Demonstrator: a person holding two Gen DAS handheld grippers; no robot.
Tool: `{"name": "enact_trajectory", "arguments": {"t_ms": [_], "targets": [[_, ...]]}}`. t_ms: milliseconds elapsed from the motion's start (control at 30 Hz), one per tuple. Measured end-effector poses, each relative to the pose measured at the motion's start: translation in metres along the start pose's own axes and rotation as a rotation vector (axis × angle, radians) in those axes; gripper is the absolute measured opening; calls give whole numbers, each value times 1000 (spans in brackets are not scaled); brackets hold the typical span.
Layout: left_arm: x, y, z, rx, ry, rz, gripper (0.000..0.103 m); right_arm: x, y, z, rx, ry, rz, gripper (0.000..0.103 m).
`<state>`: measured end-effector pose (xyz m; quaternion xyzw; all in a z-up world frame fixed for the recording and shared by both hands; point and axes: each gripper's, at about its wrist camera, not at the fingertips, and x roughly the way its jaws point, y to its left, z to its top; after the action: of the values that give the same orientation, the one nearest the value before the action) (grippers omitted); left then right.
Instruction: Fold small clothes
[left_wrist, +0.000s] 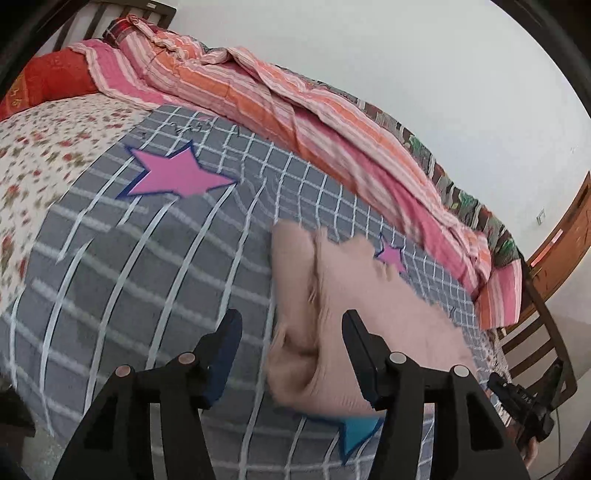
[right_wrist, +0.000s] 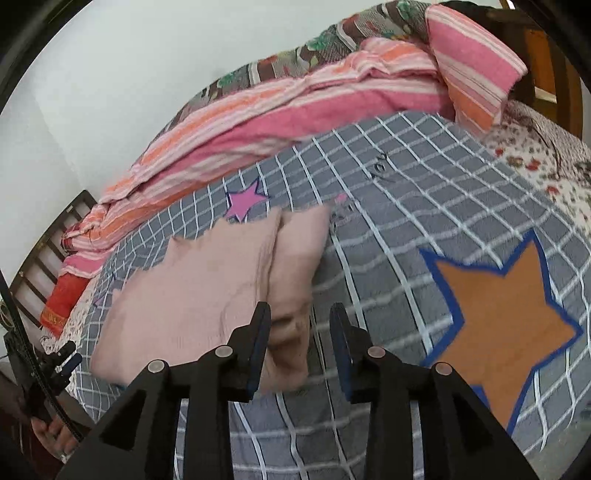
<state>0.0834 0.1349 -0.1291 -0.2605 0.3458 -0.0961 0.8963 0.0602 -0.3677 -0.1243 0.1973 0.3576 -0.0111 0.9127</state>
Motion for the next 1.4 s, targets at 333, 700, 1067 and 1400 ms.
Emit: {"name": "enact_trajectory", "arguments": {"t_ms": [333,700,1067,1400], "targets": [[88,-61,41,172,95,38,54,87,42,49,-101,40,-25,33],[171,-61,63,230,237,141,33,157,41,70,-98,170,-142,33],[172,-37,53,189,191,138,10,173,35,67,-103,169,-78,6],[125,-40,59,240,123,57,42,127,87,67,-213,79,-114,41]]}}
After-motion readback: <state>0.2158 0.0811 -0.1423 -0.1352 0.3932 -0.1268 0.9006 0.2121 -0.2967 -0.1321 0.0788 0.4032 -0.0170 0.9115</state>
